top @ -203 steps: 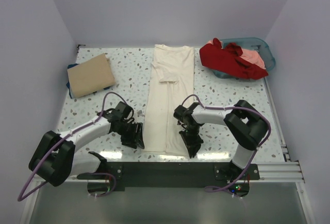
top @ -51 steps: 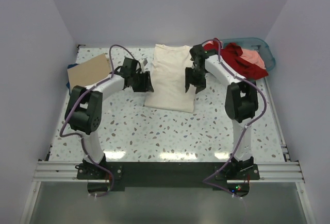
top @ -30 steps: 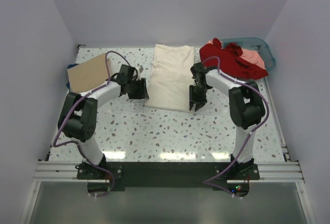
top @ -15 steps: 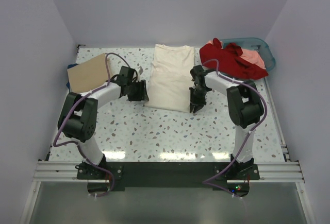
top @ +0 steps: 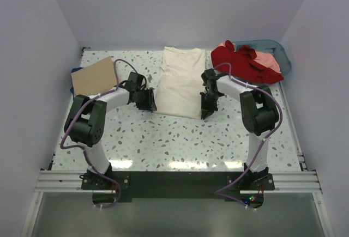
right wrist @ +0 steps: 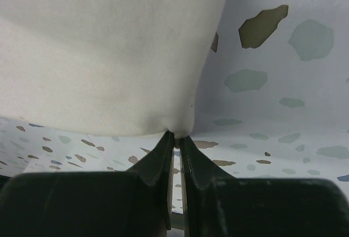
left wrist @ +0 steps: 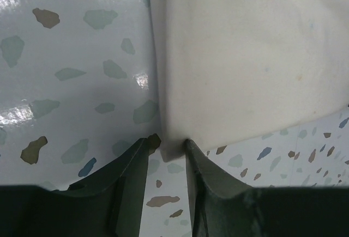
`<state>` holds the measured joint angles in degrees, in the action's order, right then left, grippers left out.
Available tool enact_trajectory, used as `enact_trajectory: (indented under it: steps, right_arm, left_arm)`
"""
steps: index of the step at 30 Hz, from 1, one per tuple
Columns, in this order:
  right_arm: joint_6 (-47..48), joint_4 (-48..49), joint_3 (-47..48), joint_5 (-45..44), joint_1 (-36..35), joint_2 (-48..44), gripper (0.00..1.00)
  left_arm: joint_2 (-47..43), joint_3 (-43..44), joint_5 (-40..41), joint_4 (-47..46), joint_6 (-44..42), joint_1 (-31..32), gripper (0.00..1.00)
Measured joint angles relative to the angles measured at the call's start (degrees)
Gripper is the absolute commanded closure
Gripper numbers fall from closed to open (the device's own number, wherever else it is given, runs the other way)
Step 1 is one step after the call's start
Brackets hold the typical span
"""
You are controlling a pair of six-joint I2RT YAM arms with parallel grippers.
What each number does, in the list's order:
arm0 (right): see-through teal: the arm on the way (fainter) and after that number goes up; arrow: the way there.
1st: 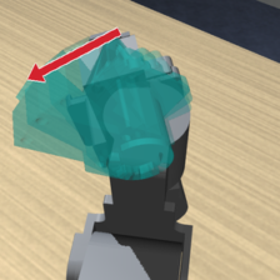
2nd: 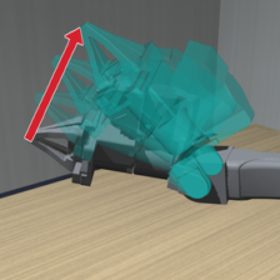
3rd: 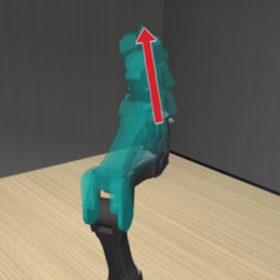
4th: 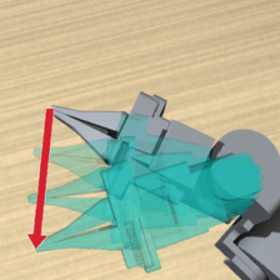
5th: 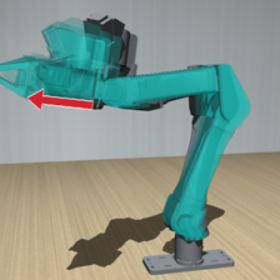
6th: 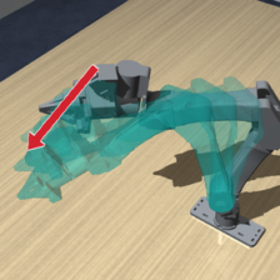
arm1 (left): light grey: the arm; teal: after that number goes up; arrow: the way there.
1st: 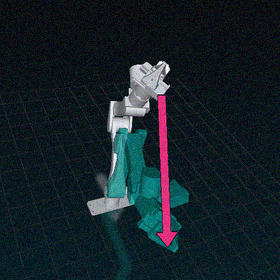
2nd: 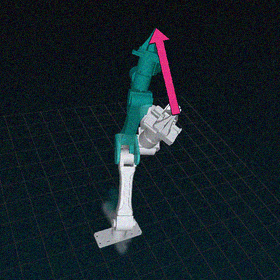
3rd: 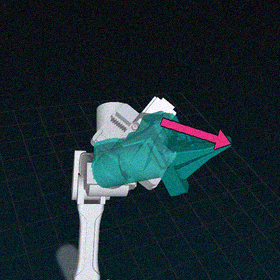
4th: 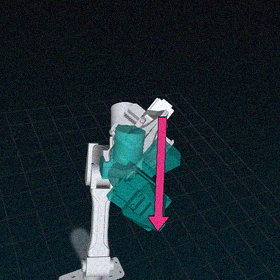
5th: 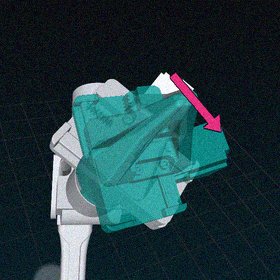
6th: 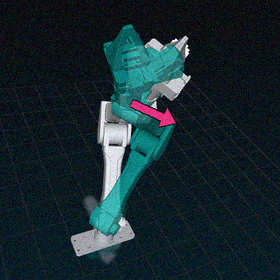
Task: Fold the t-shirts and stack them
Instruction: Fold the tshirt
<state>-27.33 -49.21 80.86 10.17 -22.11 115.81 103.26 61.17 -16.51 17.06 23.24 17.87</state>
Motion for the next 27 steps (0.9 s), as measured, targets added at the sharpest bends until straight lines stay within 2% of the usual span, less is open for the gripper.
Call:
enact_trajectory:
  steps: [14, 27]
  right_arm:
    - [0.0, -0.02, 0.02, 0.0, 0.0, 0.02, 0.92]
    - [0.11, -0.09, 0.02, -0.07, 0.0, 0.02, 1.0]
  left_arm:
    - [0.79, -0.33, -1.51, 0.31, 0.24, 0.37, 0.64]
    - [1.77, -0.33, -2.56, 0.15, 1.2, 1.05, 1.0]
